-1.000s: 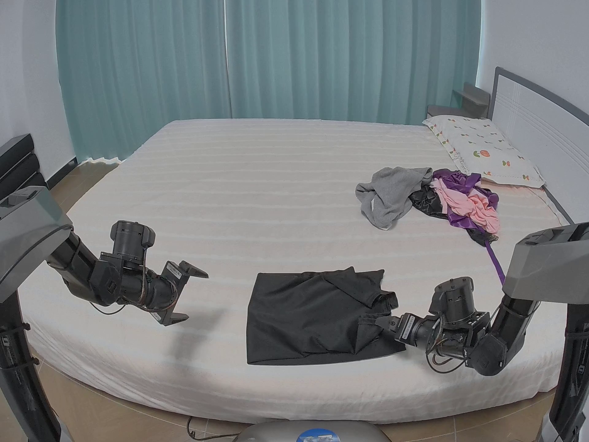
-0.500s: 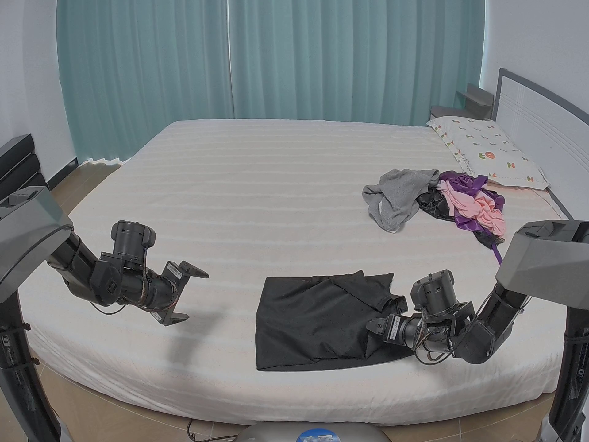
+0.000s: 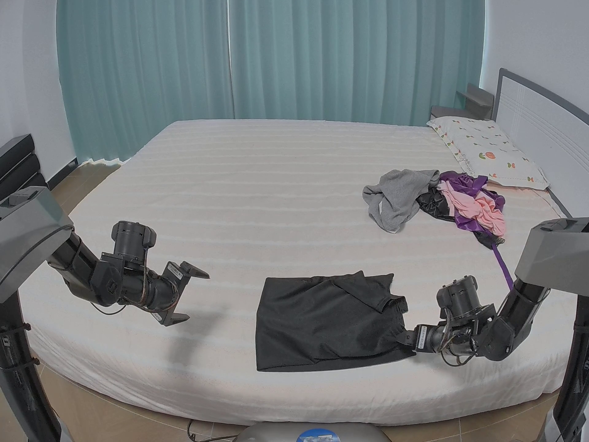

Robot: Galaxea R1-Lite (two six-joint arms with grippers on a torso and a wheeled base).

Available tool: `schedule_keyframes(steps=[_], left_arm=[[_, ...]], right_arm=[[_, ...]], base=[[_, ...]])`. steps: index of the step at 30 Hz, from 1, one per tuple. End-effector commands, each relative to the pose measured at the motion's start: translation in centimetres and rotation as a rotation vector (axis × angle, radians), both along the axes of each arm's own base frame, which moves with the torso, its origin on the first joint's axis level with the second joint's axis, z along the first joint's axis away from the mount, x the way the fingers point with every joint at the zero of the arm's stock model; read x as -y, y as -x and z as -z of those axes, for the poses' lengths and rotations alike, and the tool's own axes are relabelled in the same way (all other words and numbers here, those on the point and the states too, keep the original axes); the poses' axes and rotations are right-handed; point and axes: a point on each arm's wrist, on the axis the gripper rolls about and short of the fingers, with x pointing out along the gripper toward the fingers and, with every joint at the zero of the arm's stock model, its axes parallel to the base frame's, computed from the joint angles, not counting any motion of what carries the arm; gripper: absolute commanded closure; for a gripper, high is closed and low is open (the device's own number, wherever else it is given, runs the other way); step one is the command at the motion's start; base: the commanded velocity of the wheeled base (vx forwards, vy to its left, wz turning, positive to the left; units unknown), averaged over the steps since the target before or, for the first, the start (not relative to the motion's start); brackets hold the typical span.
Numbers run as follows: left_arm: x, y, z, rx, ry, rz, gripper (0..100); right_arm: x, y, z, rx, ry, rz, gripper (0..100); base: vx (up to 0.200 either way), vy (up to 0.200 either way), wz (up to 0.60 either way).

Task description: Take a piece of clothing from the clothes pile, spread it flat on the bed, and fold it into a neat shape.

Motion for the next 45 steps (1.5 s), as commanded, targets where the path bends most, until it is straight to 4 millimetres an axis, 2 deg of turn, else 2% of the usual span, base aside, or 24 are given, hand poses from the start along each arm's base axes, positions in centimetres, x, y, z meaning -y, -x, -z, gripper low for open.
schedule_keyframes(steps=[1, 6, 13, 21, 28, 44, 45], left_arm=[[0.0, 0.0, 0.2, -0.005, -0.001, -0.001, 0], [0.1, 0.0, 0.2, -0.006, -0.002, 0.002, 0], [0.1, 0.0, 0.2, -0.005, -0.003, 0.002, 0], [0.1, -0.1, 0.3, -0.005, -0.003, 0.002, 0], [0.1, -0.1, 0.2, -0.002, -0.003, 0.002, 0], [0.1, -0.2, 0.2, -0.002, -0.004, 0.001, 0], [0.1, -0.2, 0.2, -0.002, -0.005, 0.000, 0]], right_arm=[[2.8, 1.3, -0.5, -0.026, 0.011, 0.060, 0], [3.7, 1.6, -1.4, 0.035, -0.047, 0.069, 0], [3.0, 0.8, -2.7, 0.166, -0.182, 0.016, 0], [1.5, -0.6, -1.0, 0.127, -0.289, -0.100, 0], [1.0, -0.8, -1.0, 0.100, -0.377, -0.192, 0], [0.7, -0.9, 0.5, 0.057, -0.387, -0.247, 0], [0.7, -0.9, 0.5, 0.054, -0.391, -0.253, 100]], base=[[0.000, 0.000, 0.00], [0.000, 0.000, 0.00], [0.000, 0.000, 0.00], [0.000, 0.000, 0.00], [0.000, 0.000, 0.00], [0.000, 0.000, 0.00], [0.000, 0.000, 0.00]])
